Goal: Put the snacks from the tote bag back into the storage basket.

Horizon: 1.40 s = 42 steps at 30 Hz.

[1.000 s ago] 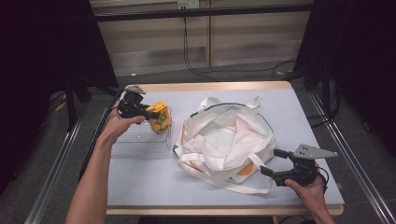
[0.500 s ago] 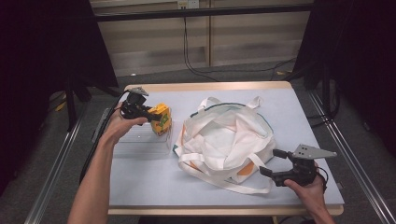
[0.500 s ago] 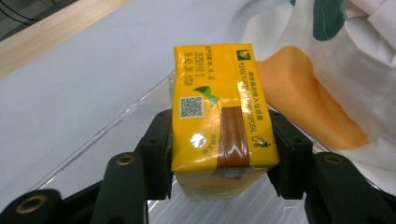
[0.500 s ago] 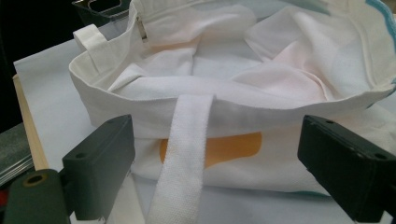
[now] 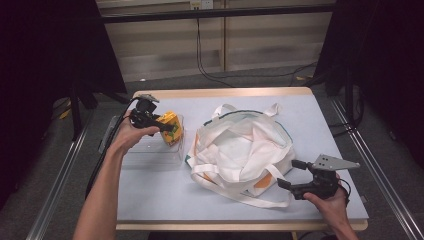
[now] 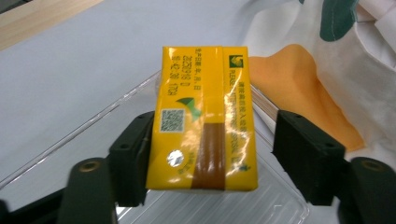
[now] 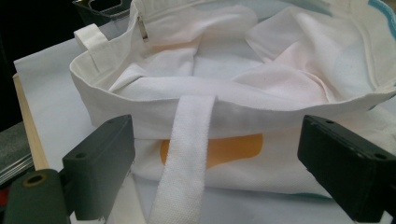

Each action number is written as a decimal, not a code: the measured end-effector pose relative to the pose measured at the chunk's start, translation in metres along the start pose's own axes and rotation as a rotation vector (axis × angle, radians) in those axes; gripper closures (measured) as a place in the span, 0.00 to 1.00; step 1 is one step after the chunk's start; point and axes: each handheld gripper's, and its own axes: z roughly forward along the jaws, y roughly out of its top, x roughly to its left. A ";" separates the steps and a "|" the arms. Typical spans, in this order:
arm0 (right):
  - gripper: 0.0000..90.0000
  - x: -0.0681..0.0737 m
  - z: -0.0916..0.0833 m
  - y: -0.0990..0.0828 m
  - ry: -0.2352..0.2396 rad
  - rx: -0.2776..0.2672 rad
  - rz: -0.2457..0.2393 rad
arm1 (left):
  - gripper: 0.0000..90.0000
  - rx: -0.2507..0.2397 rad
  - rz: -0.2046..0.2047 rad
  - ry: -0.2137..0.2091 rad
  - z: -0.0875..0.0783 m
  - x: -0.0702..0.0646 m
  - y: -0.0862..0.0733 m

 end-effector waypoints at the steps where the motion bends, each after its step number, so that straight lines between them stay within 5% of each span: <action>1: 0.12 0.000 0.000 0.000 0.002 -0.001 0.000 | 0.30 0.004 0.000 -0.001 0.000 0.001 0.000; 11: 0.12 -0.001 0.000 0.000 0.001 0.002 0.004 | 0.14 -0.019 -0.018 0.026 -0.008 0.002 0.000; 21: 0.12 0.002 0.000 0.001 -0.001 0.002 -0.001 | 0.09 -0.124 -0.083 0.076 -0.028 -0.003 -0.004; 24: 0.12 0.002 0.000 0.001 -0.001 -0.001 -0.006 | 0.23 -0.189 -0.077 0.081 -0.037 -0.005 -0.010; 33: 0.12 0.003 0.001 0.001 -0.001 0.002 -0.006 | 0.42 -0.245 -0.100 0.107 -0.055 -0.006 -0.031; 34: 0.12 0.004 0.001 0.001 -0.005 0.005 -0.005 | 0.50 -0.259 -0.106 0.097 -0.057 -0.005 -0.033; 42: 0.12 0.004 0.002 0.002 -0.004 0.002 -0.007 | 0.95 -0.173 -0.105 0.081 -0.049 -0.001 -0.043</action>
